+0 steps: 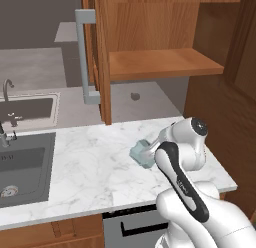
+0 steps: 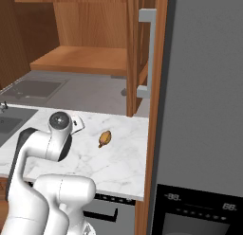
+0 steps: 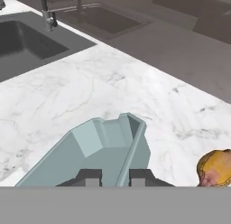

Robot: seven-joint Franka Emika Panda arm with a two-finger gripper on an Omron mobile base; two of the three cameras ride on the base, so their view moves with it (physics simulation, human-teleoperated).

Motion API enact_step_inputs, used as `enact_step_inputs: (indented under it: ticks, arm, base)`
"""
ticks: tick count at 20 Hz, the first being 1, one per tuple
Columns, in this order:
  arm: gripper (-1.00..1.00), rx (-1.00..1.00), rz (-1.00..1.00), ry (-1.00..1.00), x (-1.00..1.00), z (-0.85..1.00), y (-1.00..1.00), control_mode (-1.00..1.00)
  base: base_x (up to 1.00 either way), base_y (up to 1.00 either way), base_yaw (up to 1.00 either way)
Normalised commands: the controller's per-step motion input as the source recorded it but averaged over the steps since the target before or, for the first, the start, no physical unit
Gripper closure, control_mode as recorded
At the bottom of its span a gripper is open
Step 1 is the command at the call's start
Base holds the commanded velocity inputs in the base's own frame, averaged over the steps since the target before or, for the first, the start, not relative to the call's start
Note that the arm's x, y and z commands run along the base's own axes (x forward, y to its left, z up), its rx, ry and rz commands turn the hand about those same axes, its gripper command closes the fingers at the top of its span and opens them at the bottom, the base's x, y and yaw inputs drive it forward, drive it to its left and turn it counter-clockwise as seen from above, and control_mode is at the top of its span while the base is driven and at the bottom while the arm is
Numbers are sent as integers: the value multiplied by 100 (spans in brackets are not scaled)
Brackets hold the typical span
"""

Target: Retrieve the tupperware from the cabinet, then place the raw meat into the tupperware to avoid contamination.

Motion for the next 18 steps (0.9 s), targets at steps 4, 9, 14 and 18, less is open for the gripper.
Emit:
enact_step_inputs:
  ticks: [4, 9, 14, 18]
  arm:
    - [100, 4, 2, -3, 7, -27, 0, -100]
    - [100, 3, 0, -3, 4, -30, -7, -100]
    - [100, 3, 0, 0, 0, -45, -16, -100]
    - [100, 1, -3, -1, 11, -37, 17, -100]
  base:
    - [0, 0, 0]
    - [0, 0, 0]
    - [0, 0, 0]
    - [0, 0, 0]
